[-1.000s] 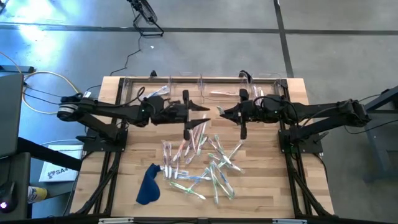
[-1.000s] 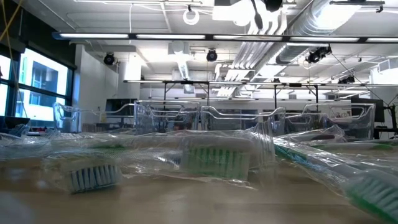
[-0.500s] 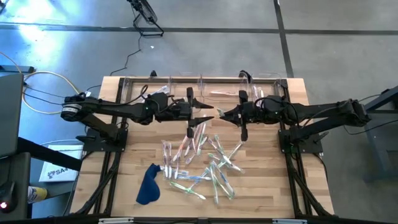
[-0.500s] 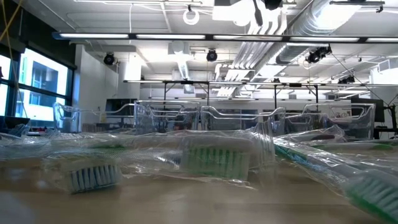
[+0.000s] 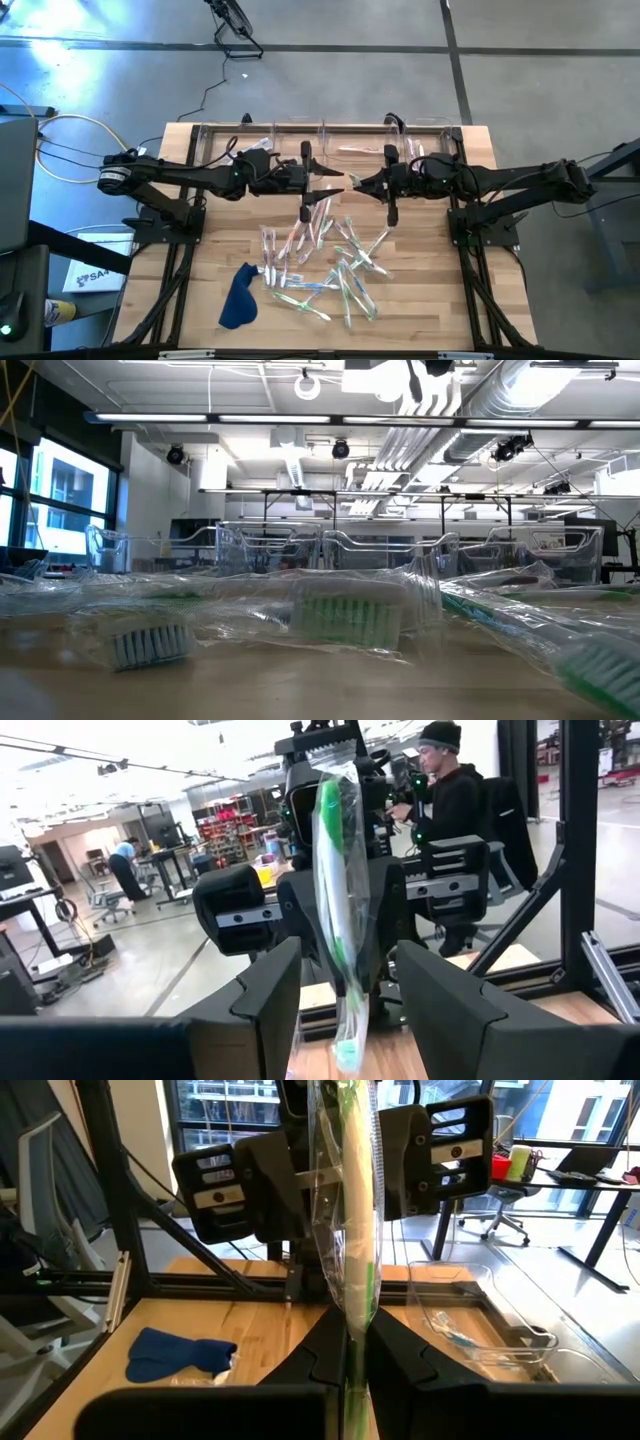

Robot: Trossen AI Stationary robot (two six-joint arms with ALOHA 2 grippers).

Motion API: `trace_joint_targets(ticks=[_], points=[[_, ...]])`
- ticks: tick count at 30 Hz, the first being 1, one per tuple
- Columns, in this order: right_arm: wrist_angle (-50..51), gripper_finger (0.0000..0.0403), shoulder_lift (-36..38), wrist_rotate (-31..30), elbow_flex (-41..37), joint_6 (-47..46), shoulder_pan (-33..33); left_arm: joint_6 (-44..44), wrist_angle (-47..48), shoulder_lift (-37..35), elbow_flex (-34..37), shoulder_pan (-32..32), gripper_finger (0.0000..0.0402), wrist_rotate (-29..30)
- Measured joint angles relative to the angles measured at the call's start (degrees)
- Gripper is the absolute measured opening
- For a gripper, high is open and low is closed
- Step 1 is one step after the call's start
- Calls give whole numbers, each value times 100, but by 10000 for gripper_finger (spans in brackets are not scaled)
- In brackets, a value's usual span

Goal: Pick & Place Toothbrushes
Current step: Put the green toothbrush into the middle left transparent bin

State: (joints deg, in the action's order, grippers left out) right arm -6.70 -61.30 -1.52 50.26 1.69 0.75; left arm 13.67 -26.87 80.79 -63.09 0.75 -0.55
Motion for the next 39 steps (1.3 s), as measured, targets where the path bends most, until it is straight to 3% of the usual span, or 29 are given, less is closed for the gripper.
trace_joint_targets(ticks=[39], points=[[-901, 14, -649, 58, 0, -160, 0, 110, 30, 339, -365, 74, 161, -405]])
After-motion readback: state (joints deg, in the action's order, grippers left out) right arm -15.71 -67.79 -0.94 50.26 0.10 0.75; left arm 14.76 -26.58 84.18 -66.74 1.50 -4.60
